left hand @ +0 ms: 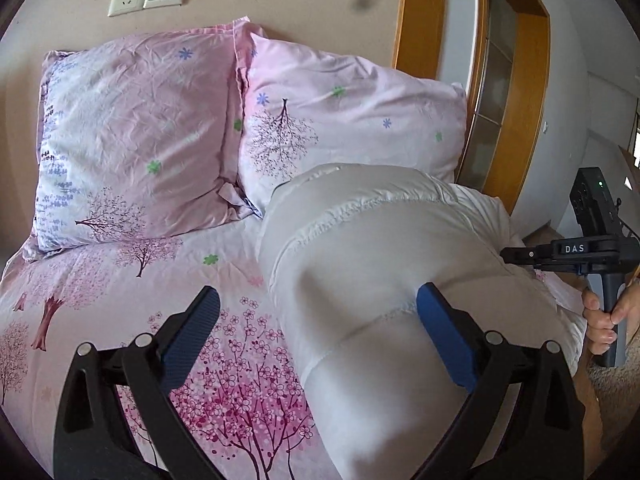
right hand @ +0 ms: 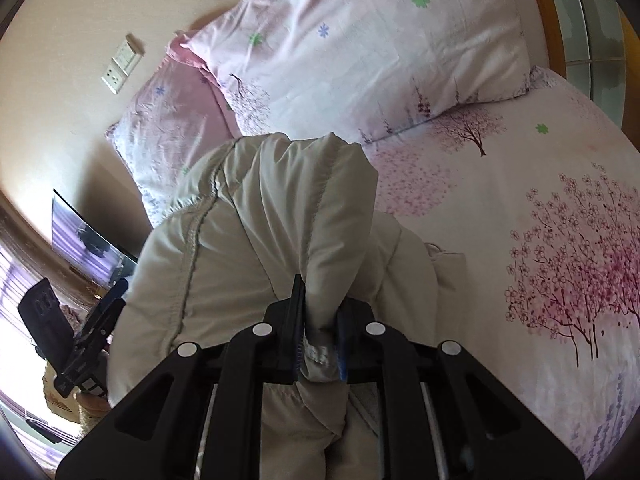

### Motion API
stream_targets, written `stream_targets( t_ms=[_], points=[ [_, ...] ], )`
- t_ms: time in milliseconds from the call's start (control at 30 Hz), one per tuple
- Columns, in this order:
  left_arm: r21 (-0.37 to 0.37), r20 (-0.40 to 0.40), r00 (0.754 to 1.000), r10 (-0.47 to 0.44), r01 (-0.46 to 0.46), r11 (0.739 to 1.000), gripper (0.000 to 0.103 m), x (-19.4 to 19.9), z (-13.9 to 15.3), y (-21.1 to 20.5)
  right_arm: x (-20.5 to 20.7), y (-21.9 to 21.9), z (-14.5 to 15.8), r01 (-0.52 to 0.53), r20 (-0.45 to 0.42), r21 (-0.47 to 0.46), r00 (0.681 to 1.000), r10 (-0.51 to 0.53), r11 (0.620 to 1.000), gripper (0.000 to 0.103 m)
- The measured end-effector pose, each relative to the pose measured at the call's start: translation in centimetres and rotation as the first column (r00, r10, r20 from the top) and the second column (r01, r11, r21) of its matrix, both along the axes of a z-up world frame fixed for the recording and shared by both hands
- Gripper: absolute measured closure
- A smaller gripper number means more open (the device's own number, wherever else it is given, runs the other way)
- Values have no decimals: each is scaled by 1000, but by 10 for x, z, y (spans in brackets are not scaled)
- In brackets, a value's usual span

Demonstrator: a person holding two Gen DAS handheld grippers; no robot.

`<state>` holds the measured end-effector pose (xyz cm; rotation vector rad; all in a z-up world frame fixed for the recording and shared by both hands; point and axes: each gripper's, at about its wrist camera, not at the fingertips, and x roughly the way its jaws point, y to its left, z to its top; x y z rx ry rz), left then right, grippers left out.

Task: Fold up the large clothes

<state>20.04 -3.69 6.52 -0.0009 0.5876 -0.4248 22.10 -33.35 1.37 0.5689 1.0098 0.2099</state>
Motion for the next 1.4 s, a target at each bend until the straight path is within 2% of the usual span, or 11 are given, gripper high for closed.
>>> stream_targets(
  t_ms=[400, 600, 767, 933, 1033, 1100, 1233, 1333, 1400],
  points=[
    [78, -61, 998, -23, 28, 997, 4, 1, -19, -17, 11, -8, -24, -29, -73, 2, 997, 29, 1000, 86],
    [108, -65, 998, -24, 31, 994, 4, 0, -25, -25, 16, -13, -36, -36, -116, 19, 992, 38, 999, 85],
    [97, -80, 996, -30, 38, 995, 4, 3, -29, -28, 17, -21, -48, -27, -139, 57, 990, 34, 998, 85],
    [128, -64, 997, -31, 39, 991, 3, 2, -32, -37, 14, -22, -57, 0, -151, 78, 988, 12, 997, 83],
    [149, -67, 997, -28, 38, 988, 3, 3, -35, -40, 10, -21, -51, 21, -144, 60, 990, -12, 998, 79],
    [176, -60, 998, -23, 33, 984, 3, 1, -36, -42, 2, -22, -40, 41, -132, 11, 990, -39, 999, 77],
    [189, -58, 998, -17, 28, 982, 3, 0, -37, -43, -25, -22, -3, 97, -15, -98, 995, -99, 990, 77],
    [183, -64, 998, -17, 28, 983, 3, 2, -38, -41, -44, -7, 14, 68, 59, -129, 996, -61, 989, 77],
    [188, -61, 998, -13, 24, 982, 3, 1, -38, -42, -49, 8, 16, 36, 72, -148, 997, -26, 988, 77]
  ],
)
